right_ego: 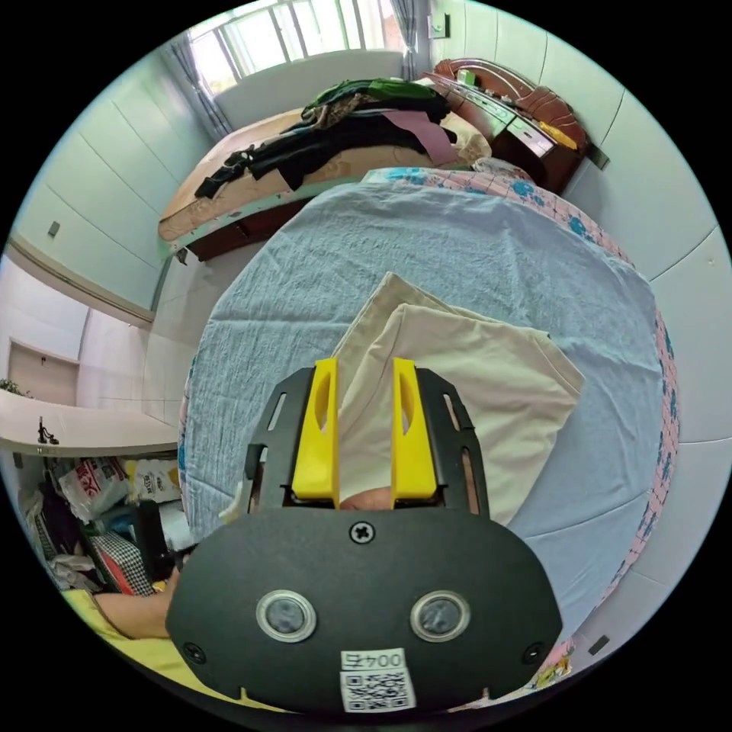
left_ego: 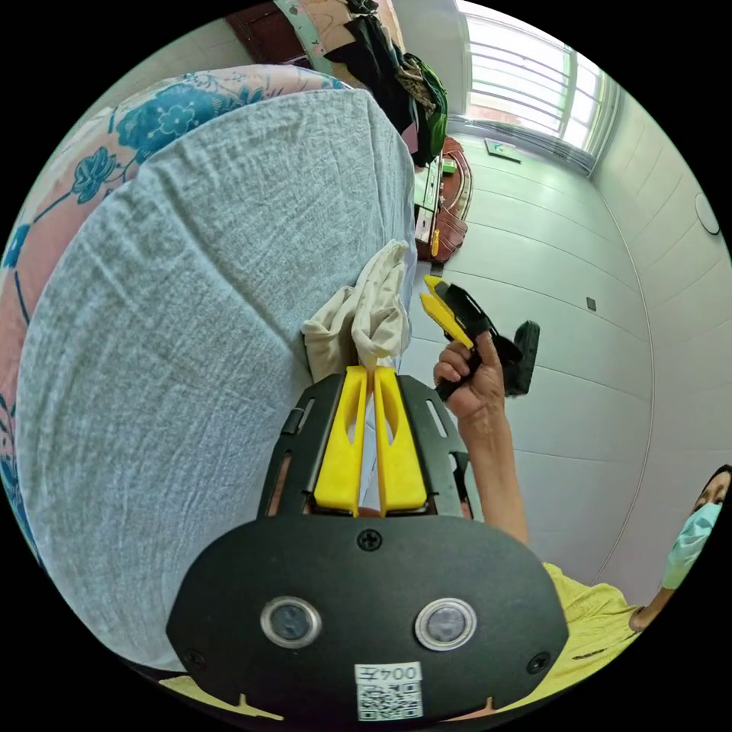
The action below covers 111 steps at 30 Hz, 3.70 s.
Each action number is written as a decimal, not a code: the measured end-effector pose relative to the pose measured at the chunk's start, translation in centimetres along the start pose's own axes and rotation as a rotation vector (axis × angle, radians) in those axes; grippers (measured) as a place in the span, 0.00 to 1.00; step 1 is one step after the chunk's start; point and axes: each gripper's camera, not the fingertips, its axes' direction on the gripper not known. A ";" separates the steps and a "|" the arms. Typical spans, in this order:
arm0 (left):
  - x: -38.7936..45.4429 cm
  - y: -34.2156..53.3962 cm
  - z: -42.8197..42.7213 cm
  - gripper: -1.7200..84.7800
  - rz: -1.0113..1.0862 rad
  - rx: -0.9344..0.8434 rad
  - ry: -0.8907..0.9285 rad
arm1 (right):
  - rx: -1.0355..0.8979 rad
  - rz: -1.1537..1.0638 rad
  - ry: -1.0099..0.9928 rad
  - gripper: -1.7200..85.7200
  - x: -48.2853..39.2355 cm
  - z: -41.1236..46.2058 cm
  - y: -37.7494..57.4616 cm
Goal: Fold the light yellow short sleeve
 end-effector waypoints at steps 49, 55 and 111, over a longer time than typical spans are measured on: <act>2.1 -6.9 14.3 0.02 0.627 -0.301 -0.481 | 0.018 0.089 0.176 0.09 3.4 -6.3 38.9; 6.3 -7.6 14.6 0.03 0.769 -0.256 -0.535 | 0.119 0.312 -0.057 0.11 7.1 -9.5 39.6; 18.0 4.6 9.2 0.07 1.565 -0.604 -0.845 | 0.366 0.965 -0.622 0.15 23.3 -14.1 54.4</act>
